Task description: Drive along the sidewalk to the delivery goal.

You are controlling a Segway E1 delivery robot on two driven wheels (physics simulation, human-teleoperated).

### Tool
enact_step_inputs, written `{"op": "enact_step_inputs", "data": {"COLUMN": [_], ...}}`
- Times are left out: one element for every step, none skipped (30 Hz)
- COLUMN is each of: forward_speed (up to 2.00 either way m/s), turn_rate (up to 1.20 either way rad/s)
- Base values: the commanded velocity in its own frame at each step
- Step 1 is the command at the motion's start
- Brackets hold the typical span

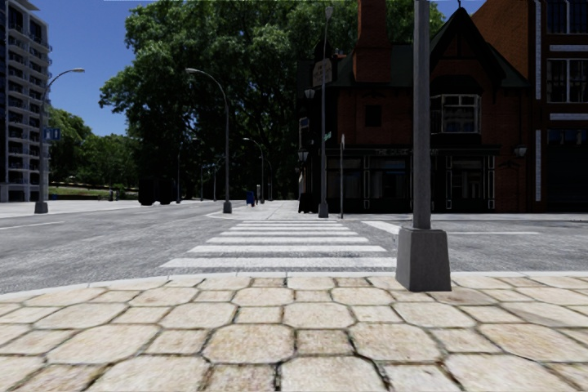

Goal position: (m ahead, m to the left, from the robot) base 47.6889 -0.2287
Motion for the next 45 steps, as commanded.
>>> {"op": "enact_step_inputs", "data": {"forward_speed": [2.00, 2.00, 2.00, 2.00, 2.00, 2.00, 2.00, 2.00, 2.00, 2.00, 2.00, 2.00, 2.00, 2.00, 2.00, 2.00, 2.00, 2.00, 2.00, 2.00, 2.00, 2.00, 2.00, 2.00, 2.00, 2.00, 2.00, 2.00, 2.00, 2.00, 2.00, 2.00, 2.00, 2.00, 2.00, 2.00, 2.00, 2.00, 2.00, 2.00, 1.89, 1.64, 1.64, 1.54, 1.50], "turn_rate": [0.02, 0.14, 0.22, 0.30, 0.30, 0.35, 0.36, 0.36, 0.36, 0.36, 0.36, 0.36, 0.36, 0.36, 0.36, 0.35, 0.31, 0.00, 0.00, 0.00, 0.00, 0.00, 0.00, 0.00, 0.00, 0.00, 0.00, 0.00, 0.00, 0.00, 0.00, 0.00, 0.00, 0.00, 0.00, 0.00, 0.00, 0.00, 0.00, 0.00, 0.00, 0.00, 0.00, 0.00, 0.00]}}
